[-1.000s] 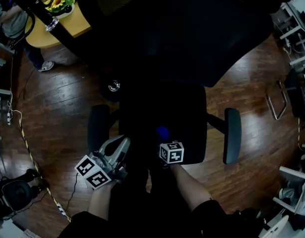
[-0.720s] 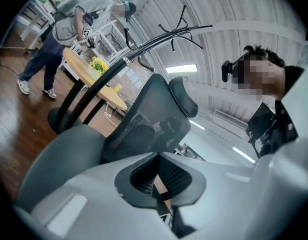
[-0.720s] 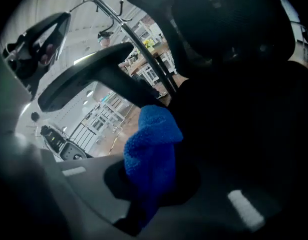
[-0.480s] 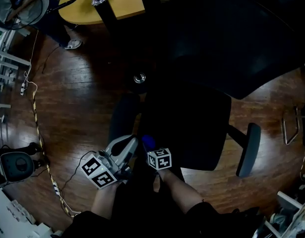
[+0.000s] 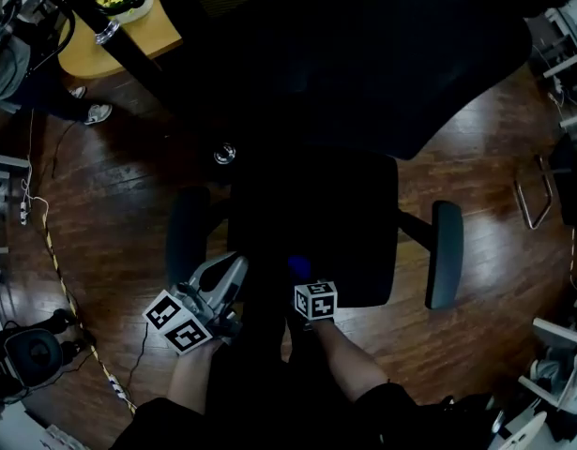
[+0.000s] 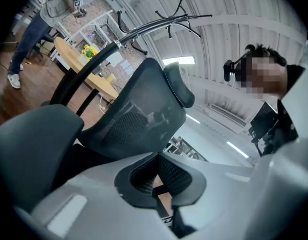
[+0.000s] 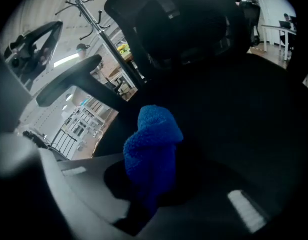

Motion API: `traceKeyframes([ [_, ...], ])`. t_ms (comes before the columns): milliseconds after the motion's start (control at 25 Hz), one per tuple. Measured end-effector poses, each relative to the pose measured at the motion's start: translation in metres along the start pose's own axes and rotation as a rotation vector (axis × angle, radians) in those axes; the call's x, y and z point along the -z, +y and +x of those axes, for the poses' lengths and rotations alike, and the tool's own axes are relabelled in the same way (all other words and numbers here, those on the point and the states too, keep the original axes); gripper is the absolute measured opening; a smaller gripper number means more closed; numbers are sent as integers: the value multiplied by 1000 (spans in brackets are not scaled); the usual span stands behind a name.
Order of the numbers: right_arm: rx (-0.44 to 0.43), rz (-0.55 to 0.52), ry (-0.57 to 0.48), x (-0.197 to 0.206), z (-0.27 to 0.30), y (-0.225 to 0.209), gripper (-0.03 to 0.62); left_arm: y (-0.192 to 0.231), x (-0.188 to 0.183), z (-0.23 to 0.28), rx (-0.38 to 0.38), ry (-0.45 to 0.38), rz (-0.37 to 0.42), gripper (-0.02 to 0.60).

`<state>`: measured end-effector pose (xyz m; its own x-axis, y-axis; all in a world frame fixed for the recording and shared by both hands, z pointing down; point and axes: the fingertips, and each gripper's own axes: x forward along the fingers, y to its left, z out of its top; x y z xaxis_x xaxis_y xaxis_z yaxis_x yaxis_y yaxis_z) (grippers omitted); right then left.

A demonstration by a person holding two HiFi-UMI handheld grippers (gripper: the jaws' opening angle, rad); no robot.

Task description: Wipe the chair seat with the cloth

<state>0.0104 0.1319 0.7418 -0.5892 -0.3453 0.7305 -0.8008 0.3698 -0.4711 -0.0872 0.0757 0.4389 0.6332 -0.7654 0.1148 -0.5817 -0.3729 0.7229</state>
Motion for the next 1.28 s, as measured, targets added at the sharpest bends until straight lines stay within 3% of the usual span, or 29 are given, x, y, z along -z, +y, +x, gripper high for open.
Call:
traceKeyframes([
  [400,295,130,-92,6,-119,-152,35,-24,11,72,143,95,3,-9],
  [560,314,91,-104,8,-144,-176,35,-37,16,88,171,118,10,-9],
  [880,327,164,-107,10,-153,-184,35,-35,21,93,160,127,2,-9],
  [1000,324,133,-140,-21,-145,-177,35,-32,15,90,153,112,-2,-9],
  [1280,178,-40,-190,-163,-52,-129,35,-27,6,77,136,86,-22,-9],
])
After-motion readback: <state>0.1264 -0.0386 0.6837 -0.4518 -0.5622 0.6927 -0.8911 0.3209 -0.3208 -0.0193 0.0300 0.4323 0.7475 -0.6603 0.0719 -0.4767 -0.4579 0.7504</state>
